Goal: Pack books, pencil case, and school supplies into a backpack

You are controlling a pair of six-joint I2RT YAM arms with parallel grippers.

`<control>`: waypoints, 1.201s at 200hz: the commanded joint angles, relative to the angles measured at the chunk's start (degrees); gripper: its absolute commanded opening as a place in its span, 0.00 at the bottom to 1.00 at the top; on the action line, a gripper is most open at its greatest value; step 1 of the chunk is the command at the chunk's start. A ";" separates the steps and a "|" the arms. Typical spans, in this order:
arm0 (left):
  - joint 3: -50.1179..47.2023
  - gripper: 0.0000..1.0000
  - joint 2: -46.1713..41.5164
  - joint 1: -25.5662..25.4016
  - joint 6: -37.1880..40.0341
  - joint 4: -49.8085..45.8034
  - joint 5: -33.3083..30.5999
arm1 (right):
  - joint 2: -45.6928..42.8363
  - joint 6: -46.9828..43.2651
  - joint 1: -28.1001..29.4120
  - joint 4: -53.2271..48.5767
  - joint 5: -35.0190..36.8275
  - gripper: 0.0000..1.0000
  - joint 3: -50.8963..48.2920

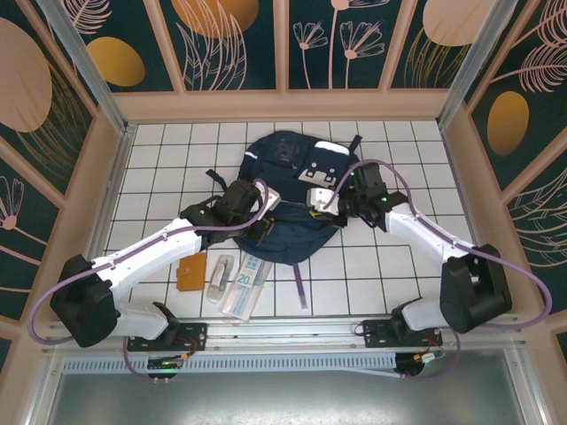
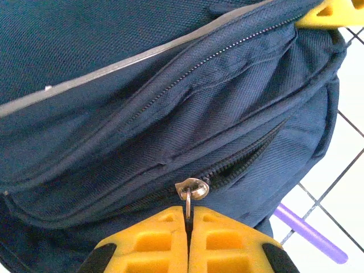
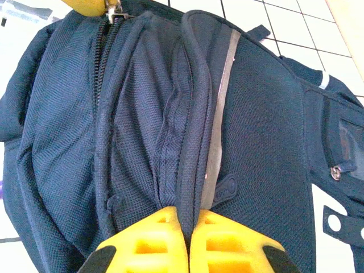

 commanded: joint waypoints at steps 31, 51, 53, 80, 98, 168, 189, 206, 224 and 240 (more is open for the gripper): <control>-0.53 0.00 -0.33 0.51 3.55 10.11 12.17 | -11.04 12.99 -0.83 15.12 -9.25 0.54 -7.53; -0.35 0.00 0.01 0.53 2.82 12.71 14.52 | -15.30 17.45 1.28 20.91 -10.94 0.62 -11.88; -0.35 0.00 0.01 0.49 2.79 12.89 14.72 | -15.33 17.54 1.52 20.65 -10.94 0.62 -11.79; 0.27 0.00 1.09 0.48 3.08 14.78 18.12 | -12.74 15.91 6.05 14.85 -6.42 0.64 -8.98; 0.96 0.00 2.00 0.48 3.58 15.17 19.78 | -9.78 16.33 7.10 17.03 2.03 0.63 -8.92; -0.57 0.00 0.16 4.68 6.12 14.50 18.70 | -1.40 3.46 8.92 -1.15 15.14 0.00 -1.49; -4.94 0.00 -1.53 6.69 10.86 12.21 12.46 | -4.54 1.93 6.38 -1.93 13.87 0.00 -2.64; -7.49 0.00 -2.75 7.87 14.16 10.97 8.10 | -7.10 -0.09 4.06 -2.81 12.43 0.00 -3.69; -9.52 0.00 -3.44 8.63 15.99 11.56 4.99 | -9.13 -2.59 3.46 -3.55 11.22 0.00 -5.00; -9.99 0.00 -2.59 8.74 17.31 12.20 4.83 | -9.88 -2.14 3.26 -2.82 10.19 0.00 -5.90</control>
